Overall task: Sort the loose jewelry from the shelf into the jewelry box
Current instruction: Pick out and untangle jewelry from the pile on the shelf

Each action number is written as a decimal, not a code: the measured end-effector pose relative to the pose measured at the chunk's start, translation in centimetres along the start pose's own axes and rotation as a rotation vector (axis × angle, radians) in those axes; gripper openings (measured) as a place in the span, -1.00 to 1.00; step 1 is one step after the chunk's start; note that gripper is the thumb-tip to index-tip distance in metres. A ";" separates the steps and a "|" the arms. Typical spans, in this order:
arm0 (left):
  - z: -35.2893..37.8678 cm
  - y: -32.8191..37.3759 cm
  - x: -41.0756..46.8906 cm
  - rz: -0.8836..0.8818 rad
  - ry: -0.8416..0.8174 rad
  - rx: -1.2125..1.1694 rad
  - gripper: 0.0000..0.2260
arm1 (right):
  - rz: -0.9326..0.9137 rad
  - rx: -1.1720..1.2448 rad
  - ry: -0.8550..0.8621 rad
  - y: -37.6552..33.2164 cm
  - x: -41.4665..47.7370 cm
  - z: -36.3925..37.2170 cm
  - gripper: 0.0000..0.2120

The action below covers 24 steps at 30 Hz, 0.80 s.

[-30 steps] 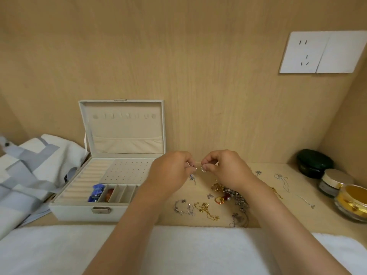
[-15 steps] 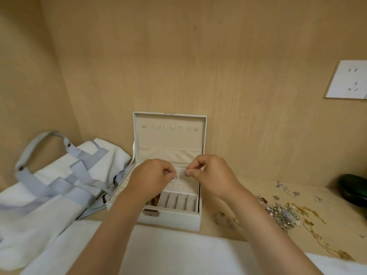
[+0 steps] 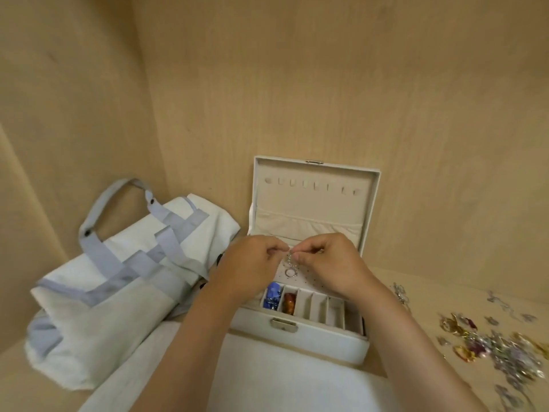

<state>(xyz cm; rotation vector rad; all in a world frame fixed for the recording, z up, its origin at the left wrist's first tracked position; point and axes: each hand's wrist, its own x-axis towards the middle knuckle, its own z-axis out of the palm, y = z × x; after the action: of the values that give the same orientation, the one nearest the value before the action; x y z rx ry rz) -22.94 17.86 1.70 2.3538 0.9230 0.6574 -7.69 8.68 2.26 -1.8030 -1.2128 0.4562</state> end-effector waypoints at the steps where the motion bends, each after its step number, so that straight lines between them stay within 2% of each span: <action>1: -0.1 -0.1 0.0 -0.019 0.011 -0.079 -0.83 | 0.001 0.021 0.003 0.0 0.1 0.2 -0.94; 6: -0.9 0.0 -0.5 -0.081 0.016 -0.398 -0.90 | 0.019 0.231 0.052 -0.6 -0.1 0.6 -0.95; 10: -1.4 -0.6 -1.0 -0.069 0.039 -0.462 -0.90 | 0.023 0.307 0.047 -1.4 -0.4 0.9 -0.92; 15: -2.4 -1.2 -1.5 -0.048 0.097 -0.561 -0.91 | 0.023 0.270 0.041 -2.4 0.1 2.2 -0.92; 20: -3.3 -2.8 -1.6 -0.047 0.164 -0.524 -0.86 | -0.024 0.219 -0.032 -4.0 0.6 3.7 -0.82; 24: -3.3 -3.9 -1.4 -0.055 0.151 -0.429 -0.84 | -0.028 0.118 -0.041 -4.0 0.5 4.7 -0.87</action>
<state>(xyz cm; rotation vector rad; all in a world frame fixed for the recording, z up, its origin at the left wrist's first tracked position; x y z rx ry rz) -27.66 20.23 1.43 1.9142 0.8108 0.9196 -12.95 11.77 3.12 -1.6821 -1.2122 0.5402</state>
